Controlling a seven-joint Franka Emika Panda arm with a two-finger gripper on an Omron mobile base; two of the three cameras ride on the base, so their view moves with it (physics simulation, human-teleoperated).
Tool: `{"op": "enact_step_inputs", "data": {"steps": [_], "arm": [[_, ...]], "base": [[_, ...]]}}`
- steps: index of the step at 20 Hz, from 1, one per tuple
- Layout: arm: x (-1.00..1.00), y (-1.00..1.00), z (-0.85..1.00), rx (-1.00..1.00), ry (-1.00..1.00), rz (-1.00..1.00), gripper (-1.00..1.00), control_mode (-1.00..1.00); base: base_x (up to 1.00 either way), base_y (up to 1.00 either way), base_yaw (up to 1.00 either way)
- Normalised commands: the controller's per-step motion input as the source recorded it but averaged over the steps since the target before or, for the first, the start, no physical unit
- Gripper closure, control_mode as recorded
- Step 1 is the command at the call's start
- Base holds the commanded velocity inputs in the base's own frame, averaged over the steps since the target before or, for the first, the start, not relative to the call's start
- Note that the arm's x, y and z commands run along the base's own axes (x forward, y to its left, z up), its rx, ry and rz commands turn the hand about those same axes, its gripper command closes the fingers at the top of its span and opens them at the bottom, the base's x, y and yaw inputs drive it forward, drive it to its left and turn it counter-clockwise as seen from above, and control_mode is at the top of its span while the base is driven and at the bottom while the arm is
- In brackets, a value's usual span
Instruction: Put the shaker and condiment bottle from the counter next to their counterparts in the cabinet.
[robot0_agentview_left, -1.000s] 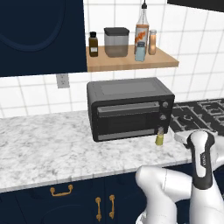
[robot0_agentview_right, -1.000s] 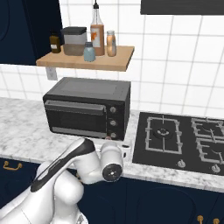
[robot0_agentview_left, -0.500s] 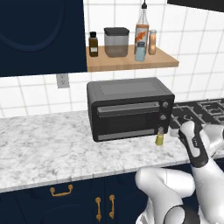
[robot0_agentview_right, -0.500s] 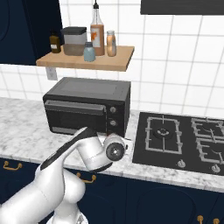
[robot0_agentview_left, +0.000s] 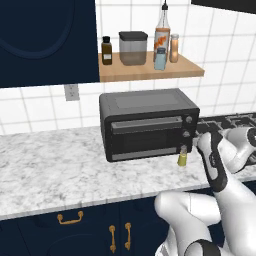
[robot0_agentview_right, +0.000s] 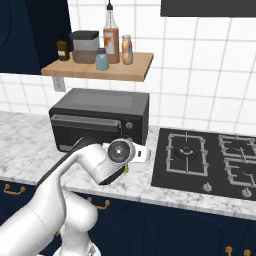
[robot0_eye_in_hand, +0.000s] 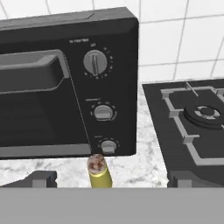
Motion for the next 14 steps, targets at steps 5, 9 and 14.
{"op": "enact_step_inputs", "data": {"steps": [5, 9, 14], "arm": [[0.0, 0.09, 0.32, -0.13, 0.1, -0.07, -1.0, -1.0], [0.02, 0.0, 0.32, -0.16, 0.25, -0.06, -1.0, -1.0], [0.0, 0.0, 0.21, -0.02, 0.29, -0.01, -1.0, -1.0]], "base": [[0.0, 0.0, 0.0], [0.0, 0.0, 0.0], [0.0, 0.0, 0.0]]}}
